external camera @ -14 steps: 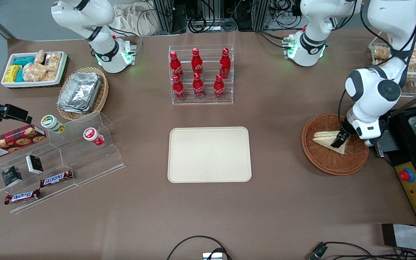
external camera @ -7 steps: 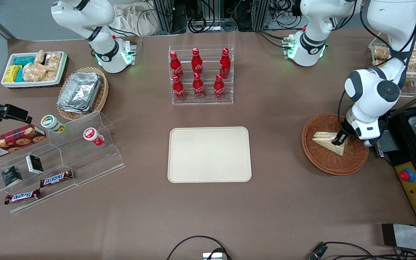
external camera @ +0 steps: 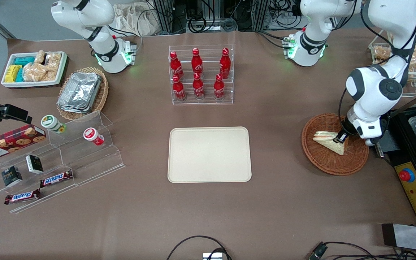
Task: Place sandwich from basket to tray
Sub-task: 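Lift the sandwich out of the basket with the left gripper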
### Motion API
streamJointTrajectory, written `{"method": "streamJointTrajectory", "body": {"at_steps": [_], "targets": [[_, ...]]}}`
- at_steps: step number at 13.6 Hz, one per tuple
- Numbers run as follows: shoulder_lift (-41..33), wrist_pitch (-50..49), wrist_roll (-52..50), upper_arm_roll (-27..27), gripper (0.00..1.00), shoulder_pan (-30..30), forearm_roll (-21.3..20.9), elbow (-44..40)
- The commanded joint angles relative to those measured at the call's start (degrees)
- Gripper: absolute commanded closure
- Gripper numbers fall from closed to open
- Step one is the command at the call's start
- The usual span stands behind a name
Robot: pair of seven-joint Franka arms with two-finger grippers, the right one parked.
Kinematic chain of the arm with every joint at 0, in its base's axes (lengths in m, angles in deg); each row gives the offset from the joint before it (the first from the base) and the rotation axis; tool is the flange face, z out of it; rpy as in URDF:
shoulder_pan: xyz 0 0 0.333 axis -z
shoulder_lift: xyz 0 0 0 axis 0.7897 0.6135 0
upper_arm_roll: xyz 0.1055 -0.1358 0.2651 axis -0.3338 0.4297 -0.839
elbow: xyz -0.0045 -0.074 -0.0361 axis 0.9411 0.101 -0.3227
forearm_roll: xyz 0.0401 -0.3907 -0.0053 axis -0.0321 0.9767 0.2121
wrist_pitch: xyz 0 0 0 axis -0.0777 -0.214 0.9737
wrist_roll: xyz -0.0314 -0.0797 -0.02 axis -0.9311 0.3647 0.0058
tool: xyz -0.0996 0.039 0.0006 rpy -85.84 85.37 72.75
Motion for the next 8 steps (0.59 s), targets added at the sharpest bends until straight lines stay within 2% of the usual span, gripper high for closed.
{"method": "streamJointTrajectory", "body": {"at_steps": [1,3,6,8], "targets": [[-6.73,-6.13,3.38,0.24,0.77,0.36,-0.67,0.25],[-9.63,-9.9,6.98,0.41,0.77,0.53,-0.76,-0.36],[-12.98,-16.14,13.39,1.29,0.77,0.54,-4.7,-1.76],[-14.04,-20.45,17.17,2.51,0.77,0.54,-5.77,-3.69]]}}
